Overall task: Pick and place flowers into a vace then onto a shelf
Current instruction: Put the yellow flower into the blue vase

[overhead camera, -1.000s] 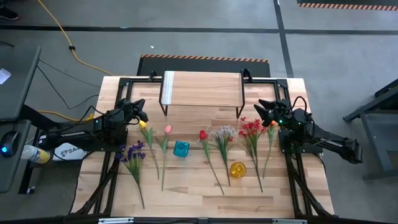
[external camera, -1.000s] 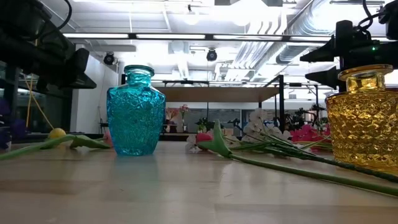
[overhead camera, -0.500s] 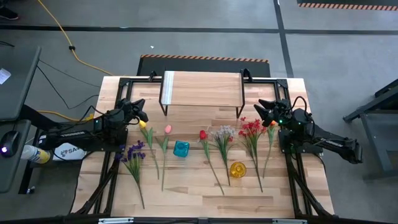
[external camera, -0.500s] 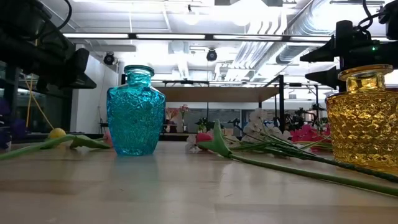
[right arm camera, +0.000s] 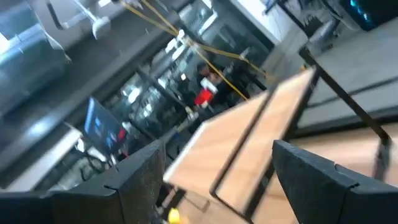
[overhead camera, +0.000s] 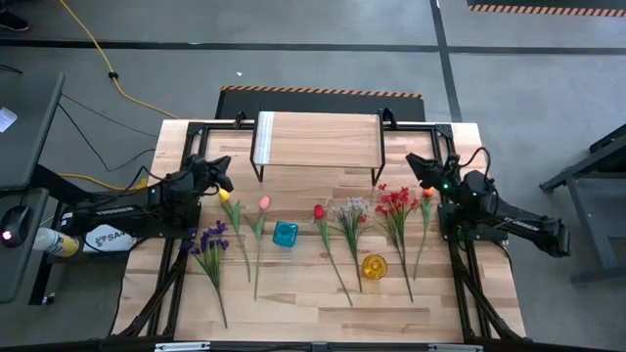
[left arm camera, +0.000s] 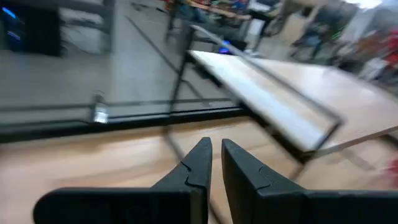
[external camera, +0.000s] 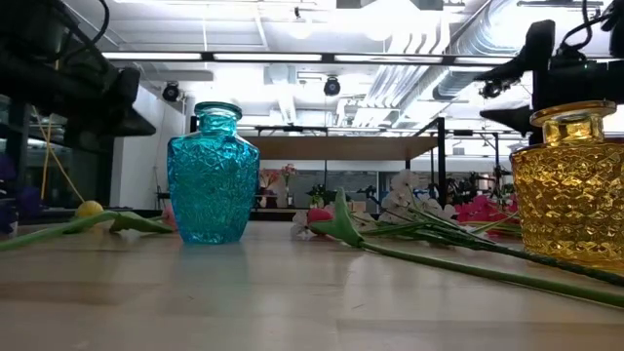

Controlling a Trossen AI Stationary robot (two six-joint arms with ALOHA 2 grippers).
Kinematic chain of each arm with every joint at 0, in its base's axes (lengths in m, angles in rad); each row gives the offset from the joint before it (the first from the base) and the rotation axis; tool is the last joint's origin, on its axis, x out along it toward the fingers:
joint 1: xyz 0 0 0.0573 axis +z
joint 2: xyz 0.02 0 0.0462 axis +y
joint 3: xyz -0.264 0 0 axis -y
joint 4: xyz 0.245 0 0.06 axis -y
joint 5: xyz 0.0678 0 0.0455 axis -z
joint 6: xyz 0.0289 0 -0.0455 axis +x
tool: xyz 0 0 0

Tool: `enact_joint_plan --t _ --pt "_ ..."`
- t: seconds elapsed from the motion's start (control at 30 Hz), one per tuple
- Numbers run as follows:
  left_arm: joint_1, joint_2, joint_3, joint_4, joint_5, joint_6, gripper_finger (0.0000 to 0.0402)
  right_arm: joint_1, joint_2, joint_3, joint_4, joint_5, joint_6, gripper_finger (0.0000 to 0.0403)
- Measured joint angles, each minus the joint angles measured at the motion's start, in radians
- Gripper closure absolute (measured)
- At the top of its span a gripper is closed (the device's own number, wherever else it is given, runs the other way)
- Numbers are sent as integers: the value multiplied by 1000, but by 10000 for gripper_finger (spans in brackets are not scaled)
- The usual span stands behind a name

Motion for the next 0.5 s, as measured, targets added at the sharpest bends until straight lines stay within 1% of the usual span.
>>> enact_joint_plan --t 0.13,0.23,0.33,0.43,0.5 --pt "0 0 1 138 106 -24 330 0 0 0 138 21 -29 116" --pt "0 0 2 256 183 -23 330 0 0 0 275 40 -89 116" --pt "0 0 5 375 235 -23 330 0 0 0 413 69 -154 116" --pt "0 0 30 449 278 -23 330 0 0 0 531 109 -179 116" --pt "0 0 64 456 321 -18 330 0 0 0 594 129 -180 116"
